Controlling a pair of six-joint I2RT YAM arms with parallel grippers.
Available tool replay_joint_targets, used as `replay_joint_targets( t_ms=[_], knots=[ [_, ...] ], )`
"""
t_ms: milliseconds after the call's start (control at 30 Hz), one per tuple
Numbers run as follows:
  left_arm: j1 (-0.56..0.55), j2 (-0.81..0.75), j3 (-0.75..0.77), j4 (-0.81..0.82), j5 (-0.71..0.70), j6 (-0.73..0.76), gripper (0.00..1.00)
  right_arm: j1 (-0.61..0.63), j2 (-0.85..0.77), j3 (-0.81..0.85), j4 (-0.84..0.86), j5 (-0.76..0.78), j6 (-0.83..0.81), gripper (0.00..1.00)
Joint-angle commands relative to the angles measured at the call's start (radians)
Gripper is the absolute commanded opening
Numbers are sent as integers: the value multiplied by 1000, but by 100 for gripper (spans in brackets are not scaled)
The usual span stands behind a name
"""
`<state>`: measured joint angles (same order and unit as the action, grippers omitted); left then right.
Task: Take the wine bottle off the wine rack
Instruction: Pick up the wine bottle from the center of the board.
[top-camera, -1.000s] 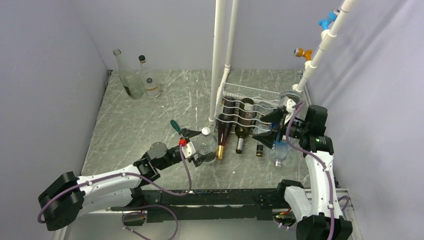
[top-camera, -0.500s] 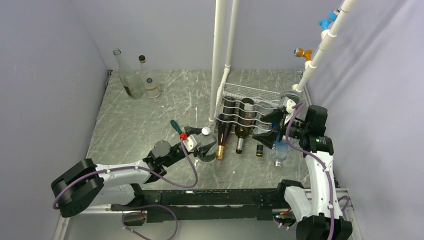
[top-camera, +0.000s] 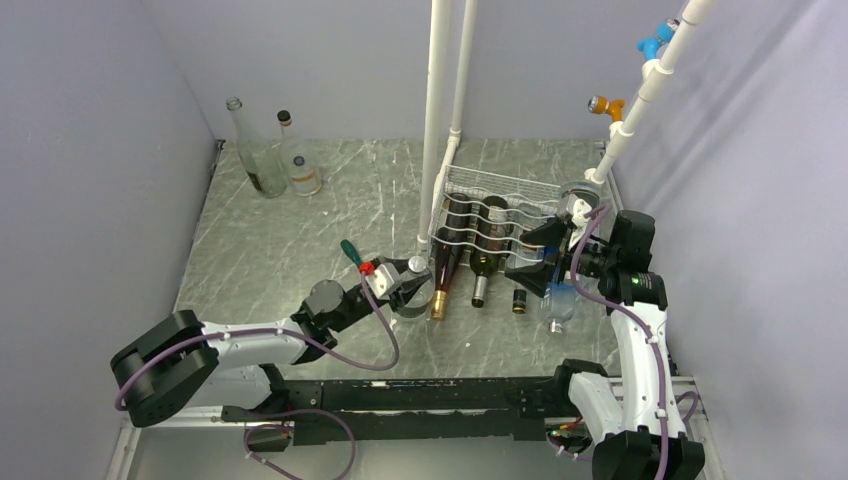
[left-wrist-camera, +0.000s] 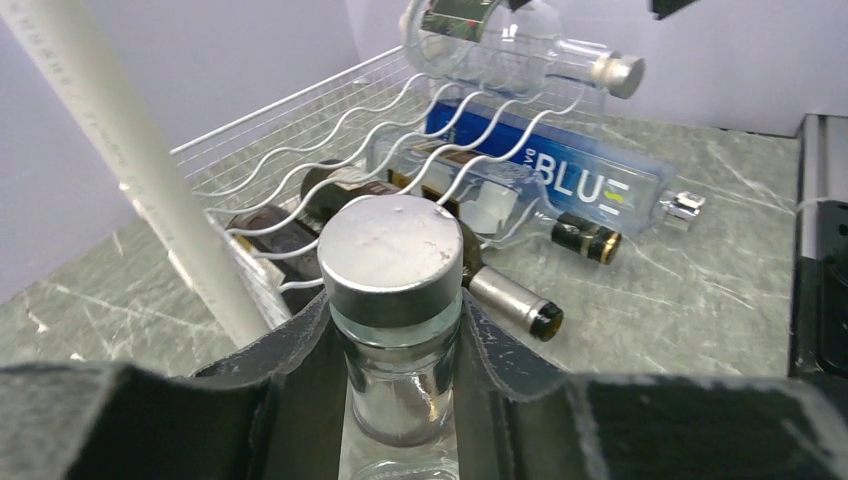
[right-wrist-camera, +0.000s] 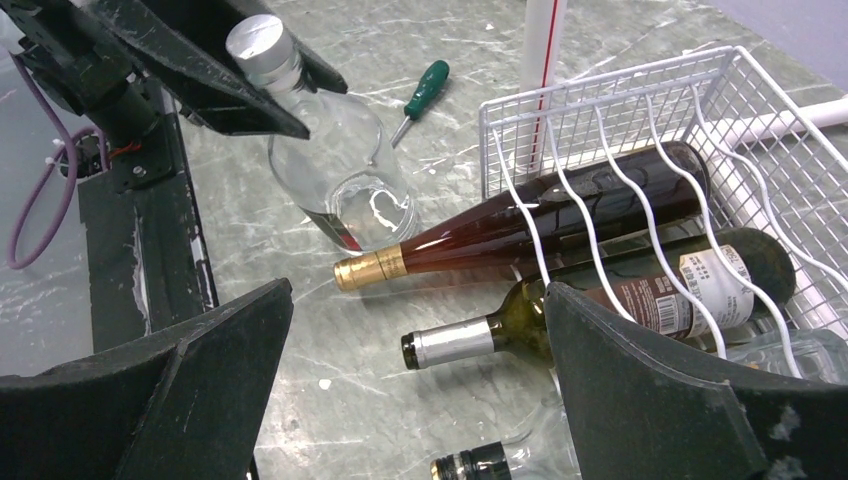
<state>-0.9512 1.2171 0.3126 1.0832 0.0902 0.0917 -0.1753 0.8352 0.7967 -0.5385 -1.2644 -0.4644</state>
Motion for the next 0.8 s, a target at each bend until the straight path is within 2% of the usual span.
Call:
replay_joint_targets(
  t_ms=[0,33,300,533,767],
  knots=[
    [10,-20,40,33,-4,22,4,-4,-14,0,7,-21,-31,100],
    [10,-32,46,10,-1,22,0,-4,-14,0,7,-21,-32,100],
    [12,-158,73,-100,-49,-17,0,-2,-12,0,5,-21,-35,100],
    [34,-237,74,-122,-87,-116,0,-1,-12,-1,3,-20,-37,100],
    [52,-301,77,-140,-187,-180,0,-1,-13,-1,3,-18,-36,100]
  ],
)
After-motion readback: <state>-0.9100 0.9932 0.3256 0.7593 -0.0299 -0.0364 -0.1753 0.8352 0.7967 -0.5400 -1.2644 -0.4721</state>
